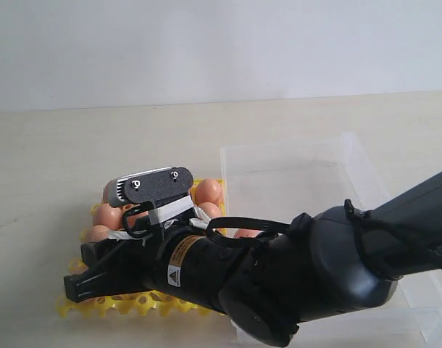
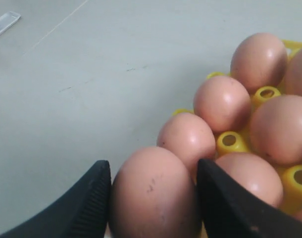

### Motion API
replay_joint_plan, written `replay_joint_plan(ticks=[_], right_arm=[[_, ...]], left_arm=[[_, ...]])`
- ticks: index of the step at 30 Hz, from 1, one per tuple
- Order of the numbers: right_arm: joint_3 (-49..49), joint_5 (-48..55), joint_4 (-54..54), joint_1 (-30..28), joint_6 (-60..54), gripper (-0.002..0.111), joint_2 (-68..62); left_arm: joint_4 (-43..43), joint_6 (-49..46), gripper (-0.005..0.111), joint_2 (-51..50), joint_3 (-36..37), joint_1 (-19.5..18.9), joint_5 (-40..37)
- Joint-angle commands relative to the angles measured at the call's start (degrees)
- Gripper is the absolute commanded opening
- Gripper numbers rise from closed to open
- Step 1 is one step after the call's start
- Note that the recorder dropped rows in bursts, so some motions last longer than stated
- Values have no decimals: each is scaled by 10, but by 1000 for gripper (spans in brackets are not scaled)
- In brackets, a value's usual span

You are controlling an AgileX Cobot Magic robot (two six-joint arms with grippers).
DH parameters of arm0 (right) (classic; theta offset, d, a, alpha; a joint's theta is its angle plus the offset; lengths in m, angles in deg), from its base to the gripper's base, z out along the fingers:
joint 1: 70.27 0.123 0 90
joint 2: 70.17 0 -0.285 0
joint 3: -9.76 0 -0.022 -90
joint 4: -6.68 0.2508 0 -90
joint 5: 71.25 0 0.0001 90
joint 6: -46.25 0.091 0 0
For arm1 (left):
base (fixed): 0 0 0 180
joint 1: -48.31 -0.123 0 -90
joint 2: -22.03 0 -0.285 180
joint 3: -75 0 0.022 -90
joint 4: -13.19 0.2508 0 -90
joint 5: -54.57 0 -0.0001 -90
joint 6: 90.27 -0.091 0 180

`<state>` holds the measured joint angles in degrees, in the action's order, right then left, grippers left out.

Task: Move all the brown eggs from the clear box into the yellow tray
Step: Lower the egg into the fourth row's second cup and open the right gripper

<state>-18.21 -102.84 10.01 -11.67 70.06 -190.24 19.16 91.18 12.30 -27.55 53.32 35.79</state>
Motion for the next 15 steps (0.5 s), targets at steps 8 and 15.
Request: replay_joint_plan(ticks=[8, 15], right_arm=[[-3, -20, -5, 1, 23, 0, -24], [-3, -33, -5, 1, 23, 0, -25]], left_arm=[[-1, 2, 0, -1, -2, 2, 7], [-1, 2, 0, -1, -2, 2, 7]])
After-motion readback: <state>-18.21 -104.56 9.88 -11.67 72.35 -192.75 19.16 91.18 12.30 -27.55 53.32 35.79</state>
